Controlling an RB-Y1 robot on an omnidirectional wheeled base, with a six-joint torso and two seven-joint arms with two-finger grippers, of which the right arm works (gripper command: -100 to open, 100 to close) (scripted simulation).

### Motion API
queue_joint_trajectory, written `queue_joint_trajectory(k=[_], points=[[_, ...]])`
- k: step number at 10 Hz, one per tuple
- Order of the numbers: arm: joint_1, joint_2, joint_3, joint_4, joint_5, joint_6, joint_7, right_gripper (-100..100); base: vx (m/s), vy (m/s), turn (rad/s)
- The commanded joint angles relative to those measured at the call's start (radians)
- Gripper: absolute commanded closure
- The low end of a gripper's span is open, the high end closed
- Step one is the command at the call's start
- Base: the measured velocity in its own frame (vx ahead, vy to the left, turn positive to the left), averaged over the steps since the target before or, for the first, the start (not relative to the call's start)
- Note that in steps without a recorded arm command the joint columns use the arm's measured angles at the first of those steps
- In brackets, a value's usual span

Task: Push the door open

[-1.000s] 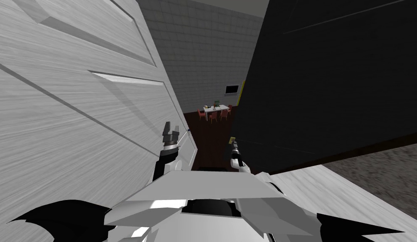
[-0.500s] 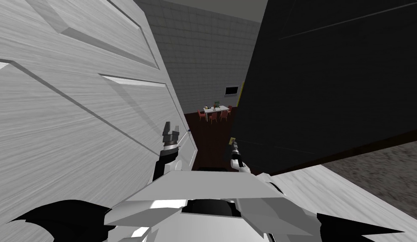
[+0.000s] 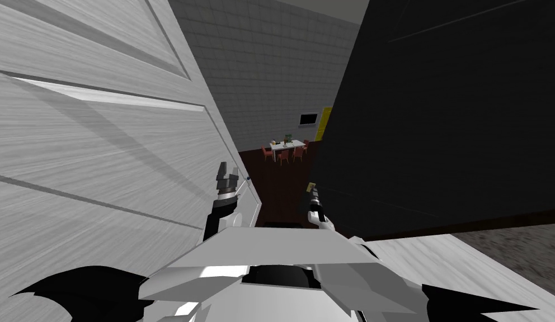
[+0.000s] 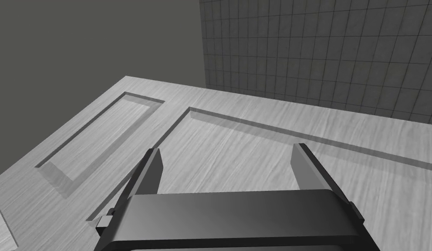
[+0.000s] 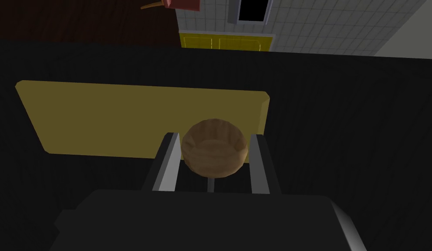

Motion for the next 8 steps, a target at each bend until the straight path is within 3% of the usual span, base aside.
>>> queue_joint_trajectory(k=[1,3,5,7,8], points=[[-0.010,-0.016,-0.027,0.016,-0.016,-0.010,0.012,100,0.218,-0.002,-0.069],[-0.010,-0.016,-0.027,0.016,-0.016,-0.010,0.012,100,0.105,-0.011,-0.008],[-0.013,-0.021,-0.058,0.018,-0.036,-0.011,0.030,100,0.160,-0.013,-0.087],[-0.013,-0.021,-0.058,0.018,-0.036,-0.011,0.030,100,0.107,-0.014,-0.037],[-0.023,-0.011,-0.039,0.028,-0.051,-0.017,0.057,-100,-0.084,-0.019,-0.151]])
